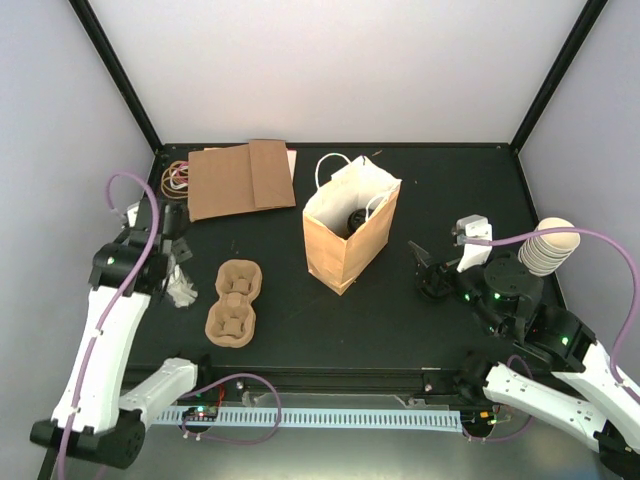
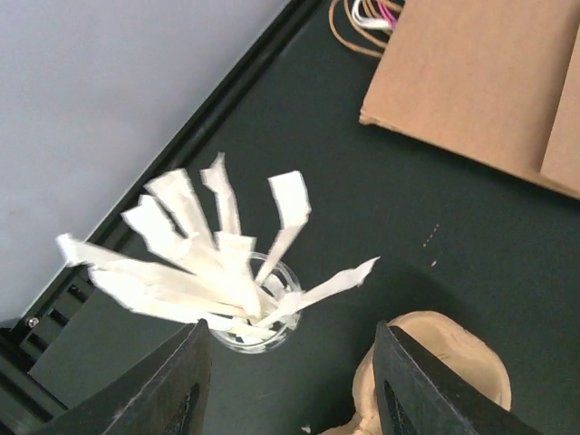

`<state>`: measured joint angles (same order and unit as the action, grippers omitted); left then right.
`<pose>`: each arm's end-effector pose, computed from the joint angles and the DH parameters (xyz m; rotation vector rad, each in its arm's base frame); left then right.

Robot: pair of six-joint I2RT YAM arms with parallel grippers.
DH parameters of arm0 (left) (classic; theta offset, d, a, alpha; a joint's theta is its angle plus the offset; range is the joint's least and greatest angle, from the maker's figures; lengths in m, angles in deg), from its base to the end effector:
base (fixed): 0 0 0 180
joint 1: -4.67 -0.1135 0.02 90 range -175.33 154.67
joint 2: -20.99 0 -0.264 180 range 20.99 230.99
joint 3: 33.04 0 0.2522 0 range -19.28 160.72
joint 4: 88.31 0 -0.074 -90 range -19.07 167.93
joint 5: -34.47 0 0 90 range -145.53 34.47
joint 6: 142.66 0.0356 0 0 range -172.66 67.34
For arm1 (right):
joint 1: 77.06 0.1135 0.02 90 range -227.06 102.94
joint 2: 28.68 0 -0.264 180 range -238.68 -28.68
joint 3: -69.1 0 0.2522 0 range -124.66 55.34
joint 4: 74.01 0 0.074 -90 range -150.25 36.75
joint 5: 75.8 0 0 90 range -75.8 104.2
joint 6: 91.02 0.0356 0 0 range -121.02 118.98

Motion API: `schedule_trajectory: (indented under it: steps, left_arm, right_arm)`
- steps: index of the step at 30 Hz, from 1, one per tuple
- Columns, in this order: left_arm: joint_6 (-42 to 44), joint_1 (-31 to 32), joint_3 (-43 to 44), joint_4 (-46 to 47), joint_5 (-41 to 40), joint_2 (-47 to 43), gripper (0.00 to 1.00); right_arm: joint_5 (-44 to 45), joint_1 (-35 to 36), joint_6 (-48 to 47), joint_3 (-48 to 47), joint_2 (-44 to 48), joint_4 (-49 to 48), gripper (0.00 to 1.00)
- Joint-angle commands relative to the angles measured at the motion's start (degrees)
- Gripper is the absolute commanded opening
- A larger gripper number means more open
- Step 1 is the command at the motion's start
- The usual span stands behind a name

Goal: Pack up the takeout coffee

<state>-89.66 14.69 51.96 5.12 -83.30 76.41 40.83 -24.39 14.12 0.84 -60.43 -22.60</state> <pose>0.1476 -0.0092 0.3669 -0.7360 2.3092 0.2622 0.0736 0.0702 0.3753 -0.2679 1.8025 0.4166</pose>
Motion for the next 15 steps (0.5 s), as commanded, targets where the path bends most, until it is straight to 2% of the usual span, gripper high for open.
schedule_trajectory:
  steps: [1,6,15]
  left_arm:
    - [3.41,-3.07,2.41,-0.06,-0.19,-5.89,0.5]
    - [7.9,-8.57,1.95,2.43,1.58,-4.16,0.4]
    - [10.43,-13.82,-1.51,9.08,5.74,0.24,0.37]
  right_arm:
    - [0.28,-0.19,0.05,0.9,0.65,-1.04,1.0]
    - [-0.12,-0.19,-0.52,0.86,0.48,-1.51,1.0]
    - [0.58,-0.19,-0.61,0.51,1.01,-0.54,1.0]
